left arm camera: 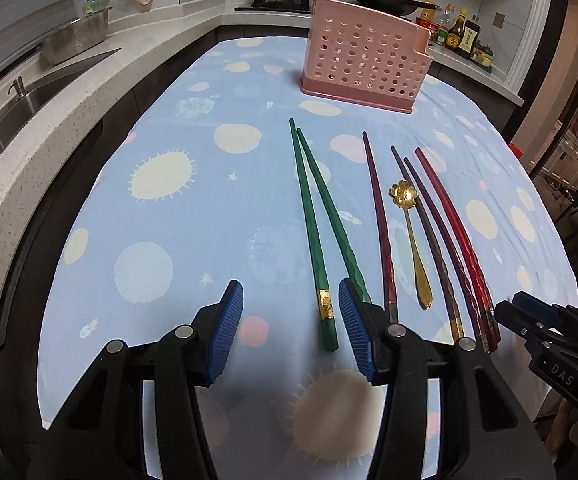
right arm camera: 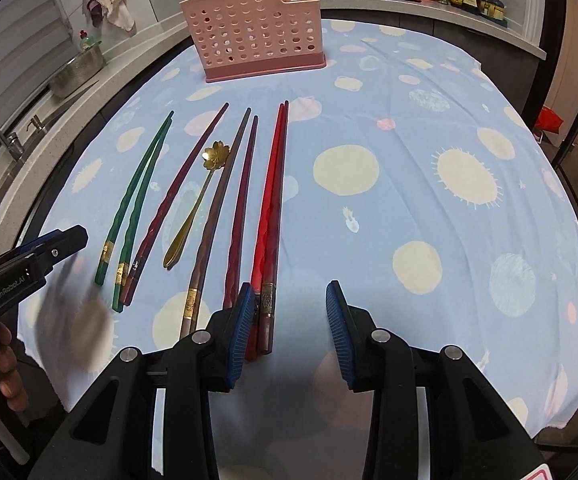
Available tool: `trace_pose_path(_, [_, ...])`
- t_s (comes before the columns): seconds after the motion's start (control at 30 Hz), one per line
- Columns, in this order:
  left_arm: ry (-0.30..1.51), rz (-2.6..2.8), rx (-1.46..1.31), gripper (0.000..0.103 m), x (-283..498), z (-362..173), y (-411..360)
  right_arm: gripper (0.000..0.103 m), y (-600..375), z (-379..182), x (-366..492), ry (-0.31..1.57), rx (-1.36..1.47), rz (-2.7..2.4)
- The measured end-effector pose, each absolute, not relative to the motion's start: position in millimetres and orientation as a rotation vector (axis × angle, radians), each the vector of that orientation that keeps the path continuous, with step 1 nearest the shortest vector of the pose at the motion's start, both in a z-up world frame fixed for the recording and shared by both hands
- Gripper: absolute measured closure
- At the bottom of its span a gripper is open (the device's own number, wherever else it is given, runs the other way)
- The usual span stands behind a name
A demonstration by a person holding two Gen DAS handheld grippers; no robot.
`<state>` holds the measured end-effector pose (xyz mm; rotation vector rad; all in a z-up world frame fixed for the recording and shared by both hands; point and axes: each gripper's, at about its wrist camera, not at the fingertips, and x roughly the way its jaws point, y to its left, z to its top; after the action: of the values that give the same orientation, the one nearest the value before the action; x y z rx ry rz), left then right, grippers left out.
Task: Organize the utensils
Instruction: 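Grasp a green chopstick with the left tool while the right tool grasps a red chopstick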
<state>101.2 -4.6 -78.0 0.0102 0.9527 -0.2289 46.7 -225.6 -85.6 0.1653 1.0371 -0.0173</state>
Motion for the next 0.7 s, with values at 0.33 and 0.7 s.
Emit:
trace_pose_path(0.33, [0.964,-0.231,0.013,0.056,102.8,-83.2,-5.5,0.075,-226.4,-90.0,48.8,1.048,0.168,-0.02])
trace_pose_path(0.7, [0.971,-0.238,0.023,0.056,102.2,-86.4,-7.1,0.087,-230.7,-95.3,50.8,1.061,0.16,-0.037])
